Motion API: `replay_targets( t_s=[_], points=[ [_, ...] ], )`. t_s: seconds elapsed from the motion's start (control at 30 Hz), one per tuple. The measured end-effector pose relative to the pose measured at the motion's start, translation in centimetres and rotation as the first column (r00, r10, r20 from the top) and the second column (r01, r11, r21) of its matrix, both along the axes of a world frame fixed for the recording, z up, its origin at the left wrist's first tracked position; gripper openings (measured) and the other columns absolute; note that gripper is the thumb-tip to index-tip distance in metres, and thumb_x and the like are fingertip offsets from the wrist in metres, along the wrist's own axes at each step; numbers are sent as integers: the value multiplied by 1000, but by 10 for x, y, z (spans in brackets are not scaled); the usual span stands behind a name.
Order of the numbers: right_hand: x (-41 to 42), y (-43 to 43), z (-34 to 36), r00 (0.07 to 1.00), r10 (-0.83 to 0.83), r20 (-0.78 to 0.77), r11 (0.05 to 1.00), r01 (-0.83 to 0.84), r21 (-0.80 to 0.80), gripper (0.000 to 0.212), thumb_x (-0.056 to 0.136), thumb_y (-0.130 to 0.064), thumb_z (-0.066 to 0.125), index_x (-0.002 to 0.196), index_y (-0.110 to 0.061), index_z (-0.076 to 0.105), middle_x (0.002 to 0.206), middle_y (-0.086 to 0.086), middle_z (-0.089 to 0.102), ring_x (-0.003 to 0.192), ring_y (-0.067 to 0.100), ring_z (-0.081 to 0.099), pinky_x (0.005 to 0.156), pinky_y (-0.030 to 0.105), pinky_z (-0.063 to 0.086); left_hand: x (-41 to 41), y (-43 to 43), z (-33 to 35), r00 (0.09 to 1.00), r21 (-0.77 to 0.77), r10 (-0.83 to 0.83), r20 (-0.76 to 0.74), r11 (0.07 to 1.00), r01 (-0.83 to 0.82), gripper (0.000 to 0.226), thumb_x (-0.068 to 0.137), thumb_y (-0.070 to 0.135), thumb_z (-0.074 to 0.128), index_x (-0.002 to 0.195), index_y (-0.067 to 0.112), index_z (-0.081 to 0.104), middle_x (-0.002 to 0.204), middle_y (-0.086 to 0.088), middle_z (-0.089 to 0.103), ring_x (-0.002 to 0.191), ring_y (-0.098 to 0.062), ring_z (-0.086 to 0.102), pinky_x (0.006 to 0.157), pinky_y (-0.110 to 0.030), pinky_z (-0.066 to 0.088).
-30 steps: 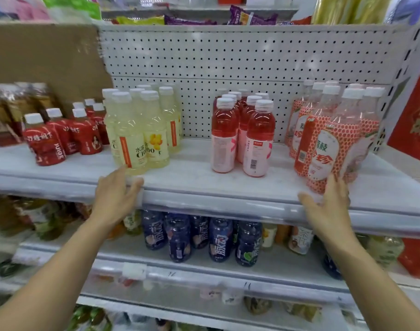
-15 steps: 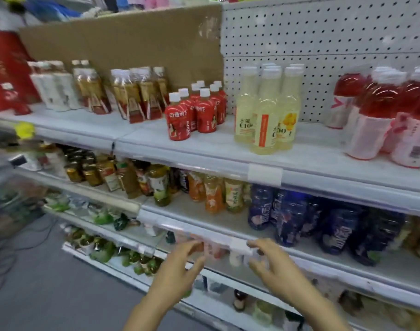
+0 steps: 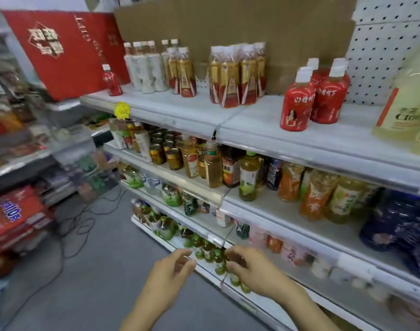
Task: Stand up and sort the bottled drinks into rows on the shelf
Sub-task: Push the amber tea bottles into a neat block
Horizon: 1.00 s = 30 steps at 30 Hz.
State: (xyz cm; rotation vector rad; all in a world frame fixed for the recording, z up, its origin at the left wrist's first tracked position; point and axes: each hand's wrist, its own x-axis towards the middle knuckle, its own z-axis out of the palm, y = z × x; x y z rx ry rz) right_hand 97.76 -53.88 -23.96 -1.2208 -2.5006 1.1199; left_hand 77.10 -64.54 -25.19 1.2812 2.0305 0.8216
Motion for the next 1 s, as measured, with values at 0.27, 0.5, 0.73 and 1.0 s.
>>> replay_targets(
  t_s=[0.27, 0.5, 0.73, 1.0],
  points=[
    [-113, 90, 37, 994, 22, -106, 990, -7, 142, 23, 97, -35, 55, 115, -30, 66, 100, -13, 68, 86, 2, 62, 81, 27, 53, -95, 98, 56, 992, 214, 13, -129, 977, 15, 15, 98, 39, 56, 85, 37, 64, 76, 13, 69, 72, -3, 66, 70, -25, 53],
    [-214, 172, 87, 969, 121, -215, 977, -78, 201, 18, 97, -29, 57, 111, -23, 68, 96, -9, 67, 83, 5, 63, 83, 37, 57, -176, 202, 125, 974, 287, -59, -217, 950, 121, 14, 99, 34, 55, 92, 29, 66, 84, 10, 68, 78, -7, 66, 71, -26, 51],
    [-283, 229, 159, 879, 95, -468, 977, 8, 214, 16, 96, -18, 58, 104, -15, 72, 79, -3, 71, 70, 13, 68, 74, 39, 59, -252, 282, 181, 993, 479, -63, -95, 872, 101, 12, 99, 24, 59, 98, 18, 69, 84, -2, 74, 73, -18, 72, 74, -38, 59],
    [-339, 320, 220, 831, -88, -549, 955, 227, 191, 17, 98, -17, 57, 109, -15, 69, 95, 3, 70, 79, 13, 69, 62, 26, 59, -332, 394, 215, 983, 509, -184, -7, 845, 161, 11, 99, 24, 58, 105, 18, 65, 97, -6, 70, 78, -17, 70, 71, -36, 57]
  ],
)
